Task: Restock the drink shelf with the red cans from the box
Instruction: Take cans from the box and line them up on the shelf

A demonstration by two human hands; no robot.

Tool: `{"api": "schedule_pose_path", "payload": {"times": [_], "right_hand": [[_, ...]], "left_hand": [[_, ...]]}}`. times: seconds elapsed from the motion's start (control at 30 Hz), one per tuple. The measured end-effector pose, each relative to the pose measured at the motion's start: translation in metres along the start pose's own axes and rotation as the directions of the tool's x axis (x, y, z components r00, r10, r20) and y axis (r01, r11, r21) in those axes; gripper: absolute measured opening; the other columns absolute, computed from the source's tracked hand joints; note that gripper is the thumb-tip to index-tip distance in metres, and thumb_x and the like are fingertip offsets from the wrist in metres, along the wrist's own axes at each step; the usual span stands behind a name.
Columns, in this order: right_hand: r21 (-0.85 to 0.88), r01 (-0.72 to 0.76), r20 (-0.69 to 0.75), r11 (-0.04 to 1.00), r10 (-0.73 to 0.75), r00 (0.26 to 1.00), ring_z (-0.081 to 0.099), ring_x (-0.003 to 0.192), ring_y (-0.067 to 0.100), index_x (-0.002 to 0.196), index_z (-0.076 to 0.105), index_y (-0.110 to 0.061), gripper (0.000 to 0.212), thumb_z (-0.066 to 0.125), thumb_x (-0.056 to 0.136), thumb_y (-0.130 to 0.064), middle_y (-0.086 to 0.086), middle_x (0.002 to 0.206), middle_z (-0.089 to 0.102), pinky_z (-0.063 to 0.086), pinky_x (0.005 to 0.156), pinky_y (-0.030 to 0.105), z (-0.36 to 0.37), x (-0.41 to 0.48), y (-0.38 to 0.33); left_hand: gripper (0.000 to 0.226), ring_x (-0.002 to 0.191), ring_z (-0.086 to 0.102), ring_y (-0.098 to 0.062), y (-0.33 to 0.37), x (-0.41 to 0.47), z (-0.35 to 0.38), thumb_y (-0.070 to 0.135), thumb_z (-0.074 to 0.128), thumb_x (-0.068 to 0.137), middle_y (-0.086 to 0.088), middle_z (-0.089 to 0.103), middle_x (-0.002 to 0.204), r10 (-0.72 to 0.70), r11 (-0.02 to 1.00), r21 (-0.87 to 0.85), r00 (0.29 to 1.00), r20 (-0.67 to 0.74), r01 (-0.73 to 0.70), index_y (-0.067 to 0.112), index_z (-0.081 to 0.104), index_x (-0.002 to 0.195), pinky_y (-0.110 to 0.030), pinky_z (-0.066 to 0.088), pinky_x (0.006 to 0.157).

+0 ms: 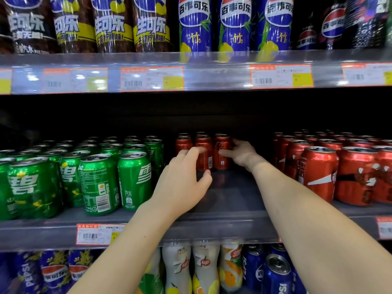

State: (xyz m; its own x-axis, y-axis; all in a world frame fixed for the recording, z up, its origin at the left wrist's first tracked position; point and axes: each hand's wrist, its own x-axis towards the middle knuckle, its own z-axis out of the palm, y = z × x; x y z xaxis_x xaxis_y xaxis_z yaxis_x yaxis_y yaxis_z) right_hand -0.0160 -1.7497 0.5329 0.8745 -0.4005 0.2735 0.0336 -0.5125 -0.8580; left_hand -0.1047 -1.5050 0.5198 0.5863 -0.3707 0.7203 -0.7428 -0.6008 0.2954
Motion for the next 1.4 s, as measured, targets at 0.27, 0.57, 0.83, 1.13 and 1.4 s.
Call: {"api": "schedule_pose_path", "payload": {"times": [0.27, 0.57, 0.83, 1.13, 1.4], "right_hand": [[-0.132, -0.041, -0.039, 0.990, 0.036, 0.999, 0.058, 0.127, 0.026, 0.143, 0.052, -0.014, 0.076, 0.086, 0.077, -0.030, 0.008, 0.139, 0.060, 0.047, 0.109, 0.042, -0.010, -0.018, -0.011], [-0.500, 0.152, 0.046, 0.853, -0.149, 0.988, 0.052, 0.134, 0.027, 0.147, 0.050, -0.015, 0.056, 0.067, 0.093, -0.020, 0.009, 0.147, 0.055, 0.039, 0.110, 0.028, -0.034, -0.083, -0.028], [-0.580, 0.342, 0.147, 0.739, -0.318, 0.937, 0.053, 0.133, 0.033, 0.145, 0.051, -0.007, 0.053, 0.062, 0.094, -0.017, 0.015, 0.144, 0.056, 0.043, 0.110, 0.041, -0.037, -0.156, -0.031], [-0.433, 0.201, 0.143, 0.879, -0.153, 0.978, 0.048, 0.138, 0.025, 0.149, 0.047, -0.012, 0.054, 0.060, 0.096, -0.012, 0.008, 0.149, 0.052, 0.036, 0.113, 0.032, -0.028, -0.204, -0.062], [-0.507, 0.141, 0.309, 0.851, 0.026, 0.951, 0.042, 0.143, 0.024, 0.151, 0.044, -0.009, 0.056, 0.058, 0.097, -0.013, 0.009, 0.155, 0.045, 0.031, 0.118, 0.031, -0.079, -0.271, -0.182]], "left_hand": [[0.058, 0.112, 0.063, -0.021, 0.002, -0.004, -0.007, 0.038, 0.060, 0.097, 0.000, 0.056, 0.141, -0.028, 0.999, 0.044, 0.998, 0.058, 0.025, 0.025, 0.042, 0.151, -0.041, 0.054, 0.094], [0.055, 0.112, 0.064, -0.027, 0.026, -0.002, -0.013, 0.040, 0.058, 0.097, -0.007, 0.063, 0.129, -0.005, 0.967, 0.254, 0.990, 0.138, -0.030, 0.017, 0.047, 0.146, -0.044, 0.055, 0.092], [0.052, 0.111, 0.063, -0.030, 0.047, -0.016, -0.011, 0.041, 0.057, 0.096, -0.006, 0.063, 0.127, -0.051, 0.933, 0.358, 0.978, 0.200, -0.025, 0.017, 0.049, 0.141, -0.041, 0.052, 0.090], [0.050, 0.120, 0.058, -0.033, 0.054, -0.019, -0.049, 0.037, 0.054, 0.096, -0.010, 0.060, 0.132, -0.139, 0.928, 0.373, 0.940, 0.311, 0.013, 0.012, 0.052, 0.139, -0.043, 0.042, 0.102], [0.056, 0.133, 0.049, -0.042, 0.104, -0.022, -0.170, 0.025, 0.061, 0.088, -0.021, 0.054, 0.144, -0.196, 0.925, 0.379, 0.839, 0.507, -0.012, 0.005, 0.054, 0.140, -0.050, 0.036, 0.114]]}}
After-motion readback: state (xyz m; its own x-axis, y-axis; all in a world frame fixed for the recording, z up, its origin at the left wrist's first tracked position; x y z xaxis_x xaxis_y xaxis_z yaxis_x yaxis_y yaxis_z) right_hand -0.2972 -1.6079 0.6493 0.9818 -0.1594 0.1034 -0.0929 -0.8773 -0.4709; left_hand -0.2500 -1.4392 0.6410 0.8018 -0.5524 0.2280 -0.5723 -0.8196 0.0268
